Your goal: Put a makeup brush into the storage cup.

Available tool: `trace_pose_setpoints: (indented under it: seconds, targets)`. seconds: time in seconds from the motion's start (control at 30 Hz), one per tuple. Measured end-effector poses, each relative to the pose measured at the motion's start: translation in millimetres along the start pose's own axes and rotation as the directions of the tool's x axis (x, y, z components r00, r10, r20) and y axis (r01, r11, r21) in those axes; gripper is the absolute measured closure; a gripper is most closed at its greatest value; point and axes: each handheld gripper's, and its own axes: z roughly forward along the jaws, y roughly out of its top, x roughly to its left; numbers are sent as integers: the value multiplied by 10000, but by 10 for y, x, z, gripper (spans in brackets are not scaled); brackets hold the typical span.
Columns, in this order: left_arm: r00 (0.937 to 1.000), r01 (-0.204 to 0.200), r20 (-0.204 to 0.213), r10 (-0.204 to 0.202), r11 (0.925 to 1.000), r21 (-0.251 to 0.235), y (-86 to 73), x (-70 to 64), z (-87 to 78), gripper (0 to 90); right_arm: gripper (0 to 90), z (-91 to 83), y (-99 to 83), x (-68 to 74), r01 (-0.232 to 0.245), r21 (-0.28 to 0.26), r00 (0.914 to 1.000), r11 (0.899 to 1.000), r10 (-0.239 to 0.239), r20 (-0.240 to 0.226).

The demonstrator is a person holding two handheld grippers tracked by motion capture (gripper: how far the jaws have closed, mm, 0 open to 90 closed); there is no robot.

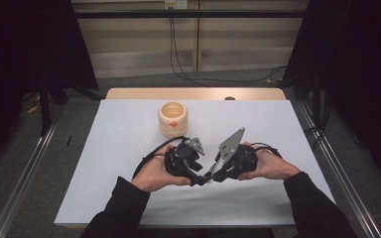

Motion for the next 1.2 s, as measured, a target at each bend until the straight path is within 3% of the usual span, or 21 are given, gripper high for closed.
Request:
trace_pose_setpoints:
  seconds: [0.13, 0.17, 0.2, 0.33, 0.6, 0.63, 0.67, 0.7, 0.8, 0.87, 0.97, 1.07, 1.17, 1.2]
  targets:
    - [9993, 263, -281, -265, 9996, -86, -4, -1, -6, 266, 855, -19, -7, 2, -76, -49, 9999, 10000, 77, 68]
    - [9992, 92, -382, -94, 9999, -57, -6, 7, -17, 255, 855, -24, -7, 2, -104, -93, 9999, 9999, 105, 90]
    - [9990, 231, -364, -241, 9993, -280, -13, -4, -11, 221, 855, -28, -10, 0, -60, -139, 10000, 9999, 60, 46]
    - [9978, 182, -623, -211, 9987, -474, -10, 7, -40, 87, 855, -40, -12, -1, -151, -225, 9998, 9996, 154, 148]
    - [9966, 112, -793, -208, 9927, -1200, -42, 32, -134, 45, 855, -79, -43, -19, -428, -459, 9989, 9980, 437, 185]
    - [9966, 226, -749, -345, 9878, -1542, -60, 30, -141, 45, 854, -77, -46, -28, -395, -499, 9989, 9980, 408, 248]
    - [9965, 144, -797, -269, 9881, -1529, -75, 40, -168, 44, 854, -75, -49, -29, -518, -452, 9982, 9976, 531, 294]
    - [9969, 318, -653, -446, 9823, -1845, -98, 38, -173, 43, 854, -70, -50, -29, -594, -438, 9979, 9973, 605, 248]
    - [9963, 382, -675, -540, 9752, -2178, -159, 61, -210, 41, 855, -60, -36, -25, -571, -440, 9978, 9974, 584, 305]
    - [9954, 493, -663, -686, 9648, -2582, -203, 77, -231, 43, 855, -64, -37, -35, -584, -501, 9976, 9970, 601, 341]
    - [9858, 590, -1347, -1006, 9573, -2830, -256, 83, -266, 41, 854, -77, -60, -53, -792, -611, 9956, 9950, 820, 444]
    - [9833, 908, -1211, -1361, 9423, -3221, -310, 121, -316, 42, 854, -102, -70, -57, -958, -711, 9929, 9929, 1004, 641]
    - [9786, 815, -1493, -1417, 9328, -3511, -351, 129, -348, 37, 854, -123, -91, -72, -1075, -839, 9907, 9907, 1138, 745]
    - [9782, 779, -1541, -1391, 9341, -3485, -364, 129, -366, 37, 854, -130, -101, -77, -1145, -941, 9898, 9890, 1217, 744]
